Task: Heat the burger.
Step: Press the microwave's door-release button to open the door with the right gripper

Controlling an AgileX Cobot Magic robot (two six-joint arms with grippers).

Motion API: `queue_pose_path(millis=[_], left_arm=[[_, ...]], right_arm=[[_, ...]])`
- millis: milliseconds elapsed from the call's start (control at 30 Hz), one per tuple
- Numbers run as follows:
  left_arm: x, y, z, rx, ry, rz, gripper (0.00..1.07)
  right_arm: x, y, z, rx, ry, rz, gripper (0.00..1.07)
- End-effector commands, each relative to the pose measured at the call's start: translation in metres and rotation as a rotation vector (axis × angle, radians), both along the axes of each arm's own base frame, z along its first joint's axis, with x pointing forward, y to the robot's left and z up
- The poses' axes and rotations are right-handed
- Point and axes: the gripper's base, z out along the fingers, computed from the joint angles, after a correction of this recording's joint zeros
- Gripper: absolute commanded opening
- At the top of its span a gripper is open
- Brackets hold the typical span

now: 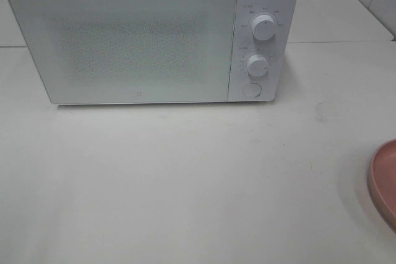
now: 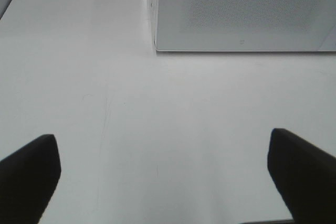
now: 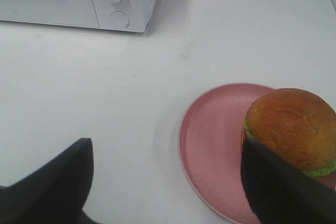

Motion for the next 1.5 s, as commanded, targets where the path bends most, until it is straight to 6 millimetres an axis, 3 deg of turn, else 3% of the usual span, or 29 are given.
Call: queue_pose_path(millis=[33, 567, 767, 1233, 1500], left_arm=[[-0.003, 0.0, 0.001, -0.005, -0.036, 0.007, 1.02], [-0.003, 0.0, 0.001, -0.005, -0.036, 0.007, 1.02], [-0.003, 0.0, 0.001, -0.005, -0.036, 0.007, 1.02], [-0.003, 0.0, 0.001, -0.005, -0.036, 0.007, 1.02], [-0.003, 0.0, 0.001, -0.005, -0.036, 0.007, 1.02]], right_arm=[[-0.003, 0.0, 0.0, -0.004, -0.033, -0.001, 0.75], [-0.003, 0.0, 0.0, 0.004, -0.034, -0.005, 0.75], [0.001, 0.0, 0.013, 0.008, -0.026, -0.008, 0.75], [0.045, 0.007, 0.023, -0.008, 0.065, -0.006, 0.75], [0.068, 0.011, 0.018, -0.013, 0.069, -0.003, 0.75]])
